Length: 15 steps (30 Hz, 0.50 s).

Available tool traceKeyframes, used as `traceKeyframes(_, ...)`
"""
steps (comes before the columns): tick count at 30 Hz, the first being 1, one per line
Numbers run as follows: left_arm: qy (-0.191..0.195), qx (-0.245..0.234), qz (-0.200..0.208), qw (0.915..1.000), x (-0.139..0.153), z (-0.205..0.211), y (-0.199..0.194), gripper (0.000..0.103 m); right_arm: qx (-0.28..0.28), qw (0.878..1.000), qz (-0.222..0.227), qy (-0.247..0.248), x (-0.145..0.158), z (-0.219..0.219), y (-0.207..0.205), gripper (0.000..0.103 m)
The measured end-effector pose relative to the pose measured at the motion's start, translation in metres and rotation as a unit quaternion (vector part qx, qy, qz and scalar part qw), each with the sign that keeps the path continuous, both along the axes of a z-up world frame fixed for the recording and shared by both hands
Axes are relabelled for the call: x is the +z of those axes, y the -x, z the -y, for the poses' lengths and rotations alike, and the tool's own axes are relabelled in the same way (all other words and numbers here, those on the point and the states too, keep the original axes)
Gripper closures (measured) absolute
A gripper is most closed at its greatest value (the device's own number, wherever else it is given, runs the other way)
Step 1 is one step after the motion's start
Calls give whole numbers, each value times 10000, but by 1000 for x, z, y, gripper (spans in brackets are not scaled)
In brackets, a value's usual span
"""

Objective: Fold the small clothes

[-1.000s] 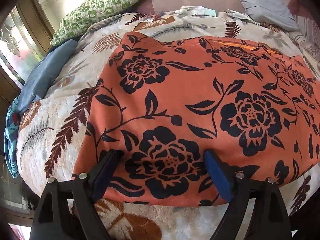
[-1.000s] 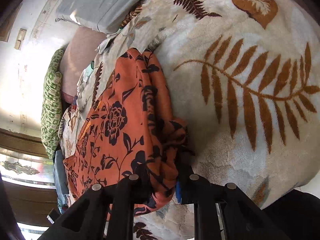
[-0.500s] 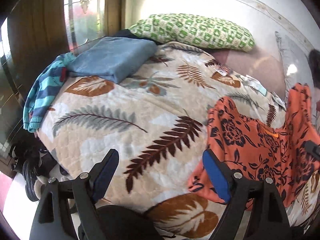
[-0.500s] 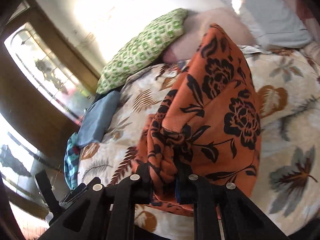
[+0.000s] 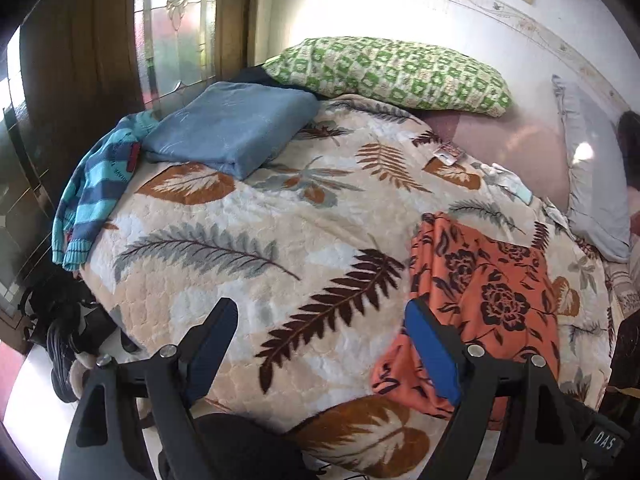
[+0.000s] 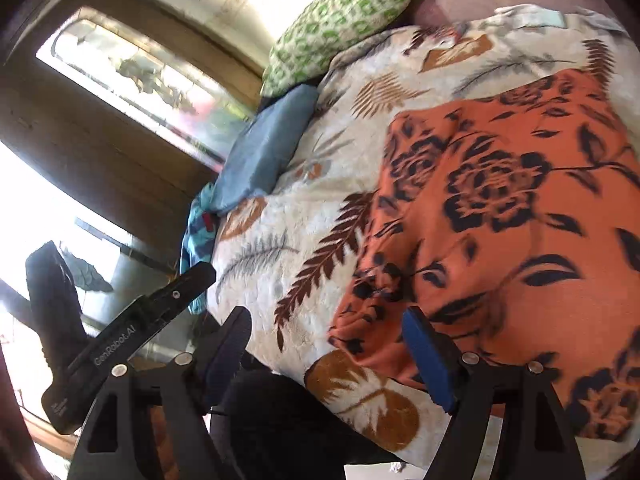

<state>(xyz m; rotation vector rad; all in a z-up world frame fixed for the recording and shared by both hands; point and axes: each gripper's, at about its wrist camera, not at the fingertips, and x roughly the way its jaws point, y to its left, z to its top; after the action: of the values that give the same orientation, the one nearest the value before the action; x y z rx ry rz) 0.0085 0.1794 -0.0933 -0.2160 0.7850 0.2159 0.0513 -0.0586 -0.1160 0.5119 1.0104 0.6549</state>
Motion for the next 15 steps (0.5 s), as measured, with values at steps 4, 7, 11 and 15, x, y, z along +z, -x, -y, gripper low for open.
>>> traceKeyframes(4, -110, -669, 195, 9975, 9, 51, -11, 17, -1041, 9912, -368, -735, -15, 84, 7, 22)
traceKeyframes(7, -192, -1290, -19, 9915, -16, 90, -34, 17, -1351, 9765, -734, -1513, -39, 131, 18, 22)
traceKeyframes(11, -1255, -974, -1599, 9743, -109, 108, -63, 14, -1556, 9666, -757, -1890, -44, 161, 30, 22)
traceKeyframes(15, -1238, -801, -1230, 9814, -102, 99, -49, 11, -1312, 9634, -502, -2283, -23, 168, 21, 21)
